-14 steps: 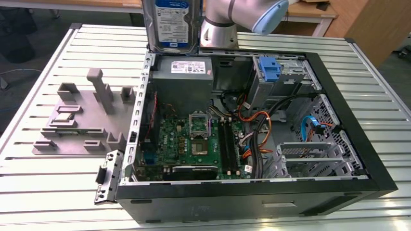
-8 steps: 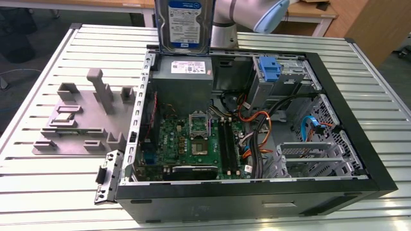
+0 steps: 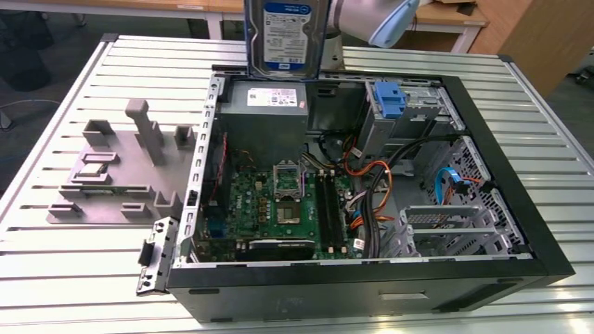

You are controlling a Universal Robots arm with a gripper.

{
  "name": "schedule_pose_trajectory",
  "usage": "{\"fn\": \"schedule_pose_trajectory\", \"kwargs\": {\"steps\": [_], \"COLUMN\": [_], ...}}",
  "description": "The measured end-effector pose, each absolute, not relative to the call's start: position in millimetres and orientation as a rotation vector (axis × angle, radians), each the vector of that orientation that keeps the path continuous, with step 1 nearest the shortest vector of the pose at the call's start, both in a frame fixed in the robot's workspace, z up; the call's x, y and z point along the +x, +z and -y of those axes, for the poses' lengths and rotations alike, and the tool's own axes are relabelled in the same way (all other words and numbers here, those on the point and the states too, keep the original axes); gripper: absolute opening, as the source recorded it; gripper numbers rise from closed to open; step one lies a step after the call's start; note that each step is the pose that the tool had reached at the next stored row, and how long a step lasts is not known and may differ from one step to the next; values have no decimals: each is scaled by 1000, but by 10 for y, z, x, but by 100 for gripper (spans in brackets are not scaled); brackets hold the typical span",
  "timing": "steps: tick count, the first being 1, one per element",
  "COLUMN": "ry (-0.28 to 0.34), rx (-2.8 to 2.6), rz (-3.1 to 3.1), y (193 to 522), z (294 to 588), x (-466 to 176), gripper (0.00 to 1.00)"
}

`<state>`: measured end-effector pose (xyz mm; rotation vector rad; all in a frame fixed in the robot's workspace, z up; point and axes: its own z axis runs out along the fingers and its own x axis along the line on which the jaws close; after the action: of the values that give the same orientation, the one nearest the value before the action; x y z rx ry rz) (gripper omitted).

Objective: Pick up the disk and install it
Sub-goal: 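Pick up the disk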

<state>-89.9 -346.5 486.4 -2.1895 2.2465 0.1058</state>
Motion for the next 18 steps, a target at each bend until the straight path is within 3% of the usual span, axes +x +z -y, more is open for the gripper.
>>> {"fn": "schedule_pose_trajectory", "kwargs": {"steps": [18], "ry": [106], "rx": [-2189], "rz": [-2246], "y": [4852], "z": [3606], "x": [-746], "gripper": [35]}}
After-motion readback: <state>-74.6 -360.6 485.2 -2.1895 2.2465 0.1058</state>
